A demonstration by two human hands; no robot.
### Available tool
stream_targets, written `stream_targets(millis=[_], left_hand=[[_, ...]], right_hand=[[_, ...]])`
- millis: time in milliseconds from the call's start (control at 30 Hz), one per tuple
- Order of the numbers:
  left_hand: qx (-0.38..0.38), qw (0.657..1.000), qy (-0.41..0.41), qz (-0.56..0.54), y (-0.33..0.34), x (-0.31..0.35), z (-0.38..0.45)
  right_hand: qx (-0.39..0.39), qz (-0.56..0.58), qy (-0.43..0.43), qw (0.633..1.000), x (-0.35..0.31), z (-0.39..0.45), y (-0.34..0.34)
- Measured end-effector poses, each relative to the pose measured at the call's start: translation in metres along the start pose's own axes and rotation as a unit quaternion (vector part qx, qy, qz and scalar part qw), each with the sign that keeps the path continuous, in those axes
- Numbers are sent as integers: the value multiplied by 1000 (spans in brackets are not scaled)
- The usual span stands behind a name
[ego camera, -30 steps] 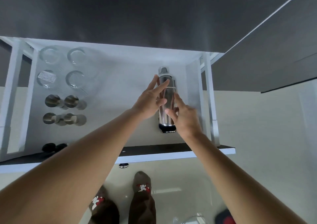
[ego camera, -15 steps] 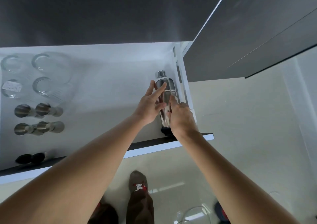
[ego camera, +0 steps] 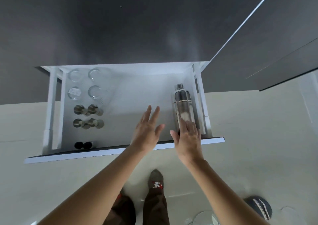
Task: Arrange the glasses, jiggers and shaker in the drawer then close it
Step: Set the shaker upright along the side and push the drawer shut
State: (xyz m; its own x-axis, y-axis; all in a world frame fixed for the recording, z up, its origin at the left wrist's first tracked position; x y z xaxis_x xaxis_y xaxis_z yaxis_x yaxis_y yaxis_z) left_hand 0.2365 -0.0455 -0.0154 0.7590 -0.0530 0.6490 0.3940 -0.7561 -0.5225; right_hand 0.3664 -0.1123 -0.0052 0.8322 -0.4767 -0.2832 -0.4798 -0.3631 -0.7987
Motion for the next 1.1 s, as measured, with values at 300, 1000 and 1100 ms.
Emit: stream_targets(millis=[300, 1000, 1100], left_hand=[[63, 951, -268, 137, -32, -127, -135], [145, 951, -224, 158, -111, -130, -46], [166, 947, -242, 129, -123, -125, -32]], right_hand=[[-85, -10, 59, 995, -49, -49, 51], [12, -29, 82, 996, -91, 49, 6], [47, -11, 106, 993, -99, 64, -5]])
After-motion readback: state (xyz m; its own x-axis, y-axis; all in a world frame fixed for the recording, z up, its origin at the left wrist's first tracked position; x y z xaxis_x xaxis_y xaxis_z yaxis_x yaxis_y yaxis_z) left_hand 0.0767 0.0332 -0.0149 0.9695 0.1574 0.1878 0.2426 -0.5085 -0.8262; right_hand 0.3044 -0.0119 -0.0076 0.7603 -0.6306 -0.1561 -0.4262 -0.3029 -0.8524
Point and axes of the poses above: each hand's wrist, its own z-axis towards the middle knuckle, its own y-axis out of the palm, x = y × z, the point moved 6 cm from there along z, towards the middle knuckle, and after that the axes turned 11 degrees about -x, right-handed, at the moved point
